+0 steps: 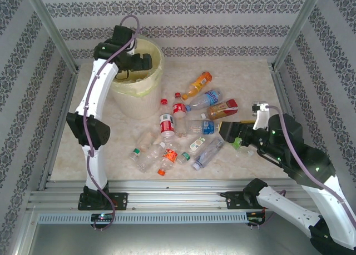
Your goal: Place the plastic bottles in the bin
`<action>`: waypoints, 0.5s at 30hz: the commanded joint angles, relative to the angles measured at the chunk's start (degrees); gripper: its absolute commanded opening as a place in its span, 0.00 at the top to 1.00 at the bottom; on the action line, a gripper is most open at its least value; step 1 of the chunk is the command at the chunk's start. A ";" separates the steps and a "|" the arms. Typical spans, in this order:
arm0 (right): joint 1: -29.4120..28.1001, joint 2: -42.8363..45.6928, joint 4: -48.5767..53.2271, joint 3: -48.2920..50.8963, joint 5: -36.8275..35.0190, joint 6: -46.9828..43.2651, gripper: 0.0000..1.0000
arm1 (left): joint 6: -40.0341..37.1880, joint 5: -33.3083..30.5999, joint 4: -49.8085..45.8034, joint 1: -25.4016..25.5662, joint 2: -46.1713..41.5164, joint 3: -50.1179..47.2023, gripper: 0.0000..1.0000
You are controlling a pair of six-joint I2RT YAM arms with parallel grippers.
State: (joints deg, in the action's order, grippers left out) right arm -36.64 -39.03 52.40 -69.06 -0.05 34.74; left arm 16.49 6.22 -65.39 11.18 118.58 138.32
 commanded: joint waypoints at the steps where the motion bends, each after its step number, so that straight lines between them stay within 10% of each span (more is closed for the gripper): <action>1: -0.62 0.47 3.56 2.29 -4.11 2.65 0.02 | -0.68 3.09 -1.66 -0.38 -4.92 2.13 0.00; 15: 5.75 -3.65 7.36 10.20 -4.14 3.94 0.02 | -3.95 13.72 4.18 3.07 -26.06 -18.39 0.00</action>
State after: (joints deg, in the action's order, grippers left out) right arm -33.01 -41.56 57.82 -60.71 -3.86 37.63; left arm 13.80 16.93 -63.86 12.67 97.73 126.41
